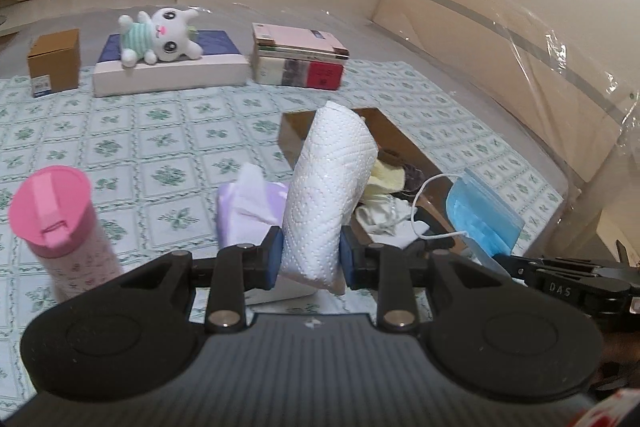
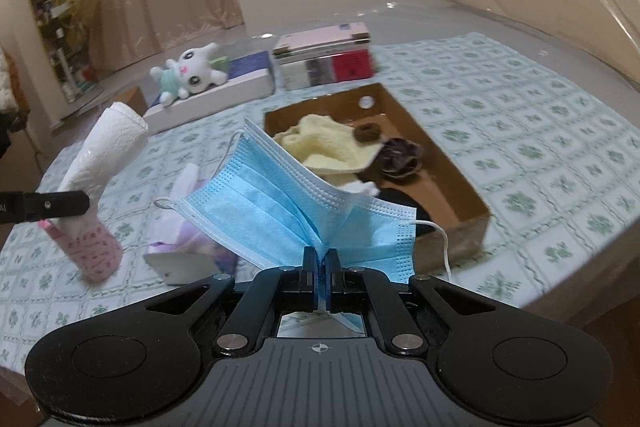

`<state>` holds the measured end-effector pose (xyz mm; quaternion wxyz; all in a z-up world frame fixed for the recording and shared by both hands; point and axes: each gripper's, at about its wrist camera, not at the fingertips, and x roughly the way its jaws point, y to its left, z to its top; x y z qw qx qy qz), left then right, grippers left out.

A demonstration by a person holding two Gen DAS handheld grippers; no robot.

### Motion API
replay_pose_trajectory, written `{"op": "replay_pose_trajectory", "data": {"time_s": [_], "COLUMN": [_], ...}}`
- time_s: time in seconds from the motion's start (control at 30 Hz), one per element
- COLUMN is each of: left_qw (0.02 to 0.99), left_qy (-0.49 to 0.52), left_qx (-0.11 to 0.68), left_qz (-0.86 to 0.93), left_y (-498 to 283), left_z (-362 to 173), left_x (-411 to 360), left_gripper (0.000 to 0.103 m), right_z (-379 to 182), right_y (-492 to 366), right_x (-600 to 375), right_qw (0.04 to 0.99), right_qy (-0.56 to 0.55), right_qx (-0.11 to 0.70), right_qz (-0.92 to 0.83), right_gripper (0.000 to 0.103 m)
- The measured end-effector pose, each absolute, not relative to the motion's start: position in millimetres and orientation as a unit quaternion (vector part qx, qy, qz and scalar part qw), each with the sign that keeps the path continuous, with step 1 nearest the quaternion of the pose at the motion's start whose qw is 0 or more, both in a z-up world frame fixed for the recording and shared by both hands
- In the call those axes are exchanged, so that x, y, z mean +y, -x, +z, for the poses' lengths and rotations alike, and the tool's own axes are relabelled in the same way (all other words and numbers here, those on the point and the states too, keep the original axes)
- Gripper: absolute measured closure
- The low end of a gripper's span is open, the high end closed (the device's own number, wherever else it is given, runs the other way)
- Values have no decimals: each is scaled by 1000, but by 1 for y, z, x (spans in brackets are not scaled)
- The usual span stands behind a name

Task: Organize soft objects
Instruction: 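Carry the white towel and blue mask over the cardboard box with both grippers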

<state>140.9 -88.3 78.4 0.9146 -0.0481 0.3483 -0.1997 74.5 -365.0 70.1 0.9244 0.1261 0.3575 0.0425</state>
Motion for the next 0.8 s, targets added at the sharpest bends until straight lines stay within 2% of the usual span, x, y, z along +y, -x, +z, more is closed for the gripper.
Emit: {"op": "replay_pose_trajectory", "data": {"time_s": [0.8], "left_qw": [906], "left_qy": [53], "left_qx": [365], "left_qz": [-210], "left_y": [-157], "left_z": [64], "left_x": [-142], "left_gripper": [77], "right_z": [77], "right_y": [-79], "right_x": [-400], "right_qw": [924], "right_qy": [-172], "right_qx": [342], "right_qz": [7], "right_gripper": [100]}}
